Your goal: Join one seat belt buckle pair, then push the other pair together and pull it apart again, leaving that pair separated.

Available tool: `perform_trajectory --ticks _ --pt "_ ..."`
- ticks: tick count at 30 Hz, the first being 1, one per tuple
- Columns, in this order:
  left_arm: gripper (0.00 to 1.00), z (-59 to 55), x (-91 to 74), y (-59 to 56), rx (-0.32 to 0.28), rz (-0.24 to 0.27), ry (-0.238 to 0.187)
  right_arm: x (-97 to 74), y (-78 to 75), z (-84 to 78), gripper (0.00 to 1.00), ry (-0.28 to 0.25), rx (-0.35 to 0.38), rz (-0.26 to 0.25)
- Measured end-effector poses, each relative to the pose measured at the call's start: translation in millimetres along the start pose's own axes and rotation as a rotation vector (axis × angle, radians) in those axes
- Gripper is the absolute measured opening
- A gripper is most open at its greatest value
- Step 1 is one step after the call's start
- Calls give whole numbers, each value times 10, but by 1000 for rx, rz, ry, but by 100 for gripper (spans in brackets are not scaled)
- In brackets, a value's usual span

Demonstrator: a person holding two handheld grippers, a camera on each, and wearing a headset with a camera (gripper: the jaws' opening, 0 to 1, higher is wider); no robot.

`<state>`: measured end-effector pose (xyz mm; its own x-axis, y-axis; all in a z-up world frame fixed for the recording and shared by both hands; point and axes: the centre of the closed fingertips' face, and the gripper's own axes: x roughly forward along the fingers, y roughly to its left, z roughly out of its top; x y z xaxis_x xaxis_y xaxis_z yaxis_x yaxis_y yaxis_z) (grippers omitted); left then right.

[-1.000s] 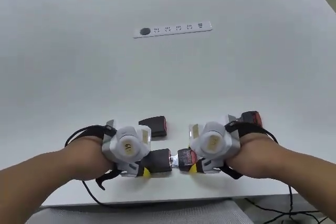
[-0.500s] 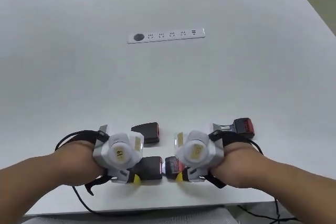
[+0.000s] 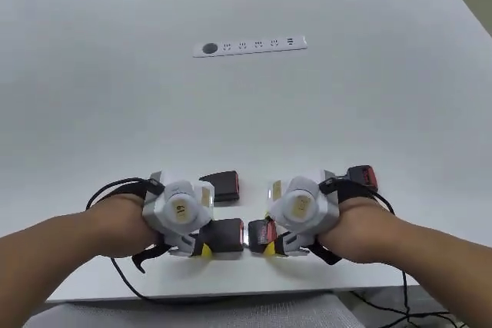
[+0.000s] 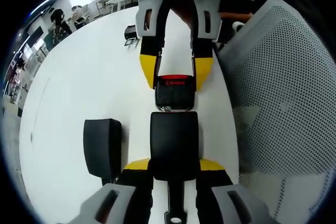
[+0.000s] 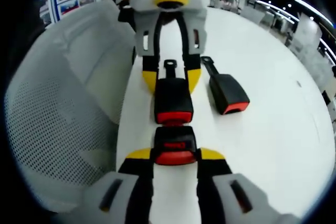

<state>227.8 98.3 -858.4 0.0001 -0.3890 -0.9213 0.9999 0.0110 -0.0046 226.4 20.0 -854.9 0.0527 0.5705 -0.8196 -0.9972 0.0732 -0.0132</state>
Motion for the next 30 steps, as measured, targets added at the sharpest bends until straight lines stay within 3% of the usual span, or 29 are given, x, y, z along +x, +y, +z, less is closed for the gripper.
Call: perform_trajectory --ticks 6,10,12,16,21,24,30 --pt "33 10 21 0 2 6 30 -8 1 20 32 -16 -6 20" --pt "37 18 12 31 -9 31 26 -30 -10 36 35 -42 -5 -5" --pt "37 -18 -35 44 -12 45 47 -60 -6 52 39 -52 2 -9" --pt "41 108 -243 125 -79 78 -40 -239 -21 143 39 -100 19 -20" --pt "42 135 -421 346 -100 115 -77 -471 -154 88 39 -122 20 -45" --pt "42 94 -432 558 -100 146 -70 -601 -343 -100 39 -106 28 -76" --pt "47 121 -368 847 -98 165 -63 -864 -762 -493 43 -85 84 -148"
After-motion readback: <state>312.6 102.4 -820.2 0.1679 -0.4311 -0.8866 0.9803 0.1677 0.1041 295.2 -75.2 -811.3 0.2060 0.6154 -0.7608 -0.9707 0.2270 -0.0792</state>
